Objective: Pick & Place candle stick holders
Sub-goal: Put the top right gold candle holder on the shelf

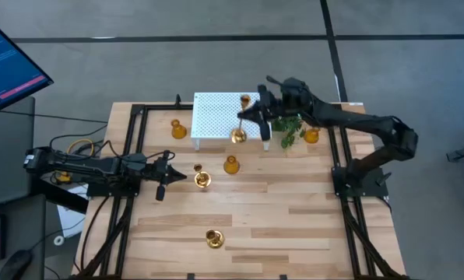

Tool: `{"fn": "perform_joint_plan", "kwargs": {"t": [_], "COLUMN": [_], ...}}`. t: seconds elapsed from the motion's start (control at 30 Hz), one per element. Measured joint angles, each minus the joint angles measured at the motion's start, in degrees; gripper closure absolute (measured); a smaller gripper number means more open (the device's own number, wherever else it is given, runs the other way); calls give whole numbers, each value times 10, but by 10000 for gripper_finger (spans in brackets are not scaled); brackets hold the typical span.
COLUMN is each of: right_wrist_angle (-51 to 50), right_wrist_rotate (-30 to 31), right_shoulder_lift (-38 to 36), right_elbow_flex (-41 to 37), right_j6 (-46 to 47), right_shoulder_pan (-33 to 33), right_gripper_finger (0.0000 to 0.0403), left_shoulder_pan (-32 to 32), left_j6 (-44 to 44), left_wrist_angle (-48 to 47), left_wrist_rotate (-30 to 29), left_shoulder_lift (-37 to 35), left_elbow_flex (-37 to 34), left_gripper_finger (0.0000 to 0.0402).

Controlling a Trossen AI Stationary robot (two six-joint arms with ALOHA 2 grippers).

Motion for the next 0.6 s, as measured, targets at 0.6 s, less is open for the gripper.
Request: {"fn": "perform_joint_plan", "kwargs": {"t": [0.6], "right_wrist_angle": [-22], "right_wrist_rotate": [52], "right_shoulder_lift": [39], "right_elbow_flex": [45], "right_j6": [36], "right_shoulder_pan": [-192], "right_gripper_finger": [399], "left_shoulder_pan": [0], "left_j6": [0], "left_wrist_angle": [0], "left_wrist_rotate": [0], "left_shoulder_lift": [0], "left_elbow_flex": [0], "left_gripper_finger": [394]}}
